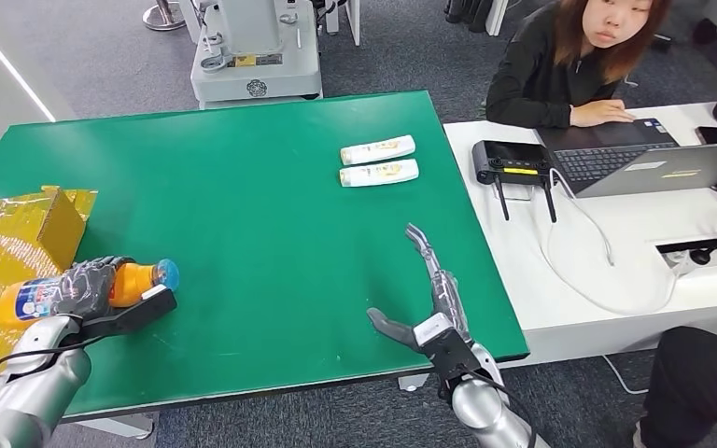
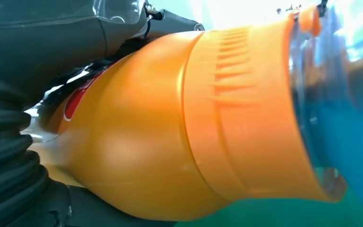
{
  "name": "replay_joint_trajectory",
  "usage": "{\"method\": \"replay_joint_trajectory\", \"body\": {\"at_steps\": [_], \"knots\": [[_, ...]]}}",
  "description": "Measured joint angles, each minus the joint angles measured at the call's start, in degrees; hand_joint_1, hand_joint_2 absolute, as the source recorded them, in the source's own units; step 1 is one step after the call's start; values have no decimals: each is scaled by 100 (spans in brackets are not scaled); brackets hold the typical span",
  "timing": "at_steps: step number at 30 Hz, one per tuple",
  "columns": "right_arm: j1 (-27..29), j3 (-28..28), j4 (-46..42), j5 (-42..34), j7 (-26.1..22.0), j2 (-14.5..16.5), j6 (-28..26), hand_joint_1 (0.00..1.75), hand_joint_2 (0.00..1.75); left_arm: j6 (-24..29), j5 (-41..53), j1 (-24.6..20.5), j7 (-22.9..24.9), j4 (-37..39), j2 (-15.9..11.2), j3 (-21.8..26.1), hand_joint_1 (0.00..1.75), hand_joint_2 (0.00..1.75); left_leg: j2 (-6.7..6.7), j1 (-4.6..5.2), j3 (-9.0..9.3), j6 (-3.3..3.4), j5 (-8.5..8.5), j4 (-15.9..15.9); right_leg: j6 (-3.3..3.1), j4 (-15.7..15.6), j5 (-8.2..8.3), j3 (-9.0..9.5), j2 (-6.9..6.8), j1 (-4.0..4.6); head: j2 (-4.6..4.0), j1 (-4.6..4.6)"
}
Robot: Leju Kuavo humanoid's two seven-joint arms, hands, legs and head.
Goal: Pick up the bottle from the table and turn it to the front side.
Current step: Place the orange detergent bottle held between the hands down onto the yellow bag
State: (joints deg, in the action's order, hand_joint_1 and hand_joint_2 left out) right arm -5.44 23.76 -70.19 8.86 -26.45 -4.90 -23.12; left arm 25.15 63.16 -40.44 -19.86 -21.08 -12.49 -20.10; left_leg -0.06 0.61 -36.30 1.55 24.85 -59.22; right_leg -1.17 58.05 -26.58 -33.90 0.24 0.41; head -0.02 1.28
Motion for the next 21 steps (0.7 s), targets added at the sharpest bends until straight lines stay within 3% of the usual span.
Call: {"method": "replay_joint_trajectory", "body": {"at_steps": [8, 21], "knots": [[196, 11, -19, 16, 90, -13, -95, 0, 175, -70, 499, -65, 579, 179, -36, -35, 175, 175, 10, 0, 3, -2, 1, 2, 0, 3, 0, 1, 13, 0, 0, 1], [390, 83, -448, 621, 566, 114, -22, 0, 175, -173, 883, -54, 1147, 309, -408, -209, 175, 175, 7, -1, 35, -8, -2, 9, -8, 8, -5, 30, 8, 2, 0, 0]]}}
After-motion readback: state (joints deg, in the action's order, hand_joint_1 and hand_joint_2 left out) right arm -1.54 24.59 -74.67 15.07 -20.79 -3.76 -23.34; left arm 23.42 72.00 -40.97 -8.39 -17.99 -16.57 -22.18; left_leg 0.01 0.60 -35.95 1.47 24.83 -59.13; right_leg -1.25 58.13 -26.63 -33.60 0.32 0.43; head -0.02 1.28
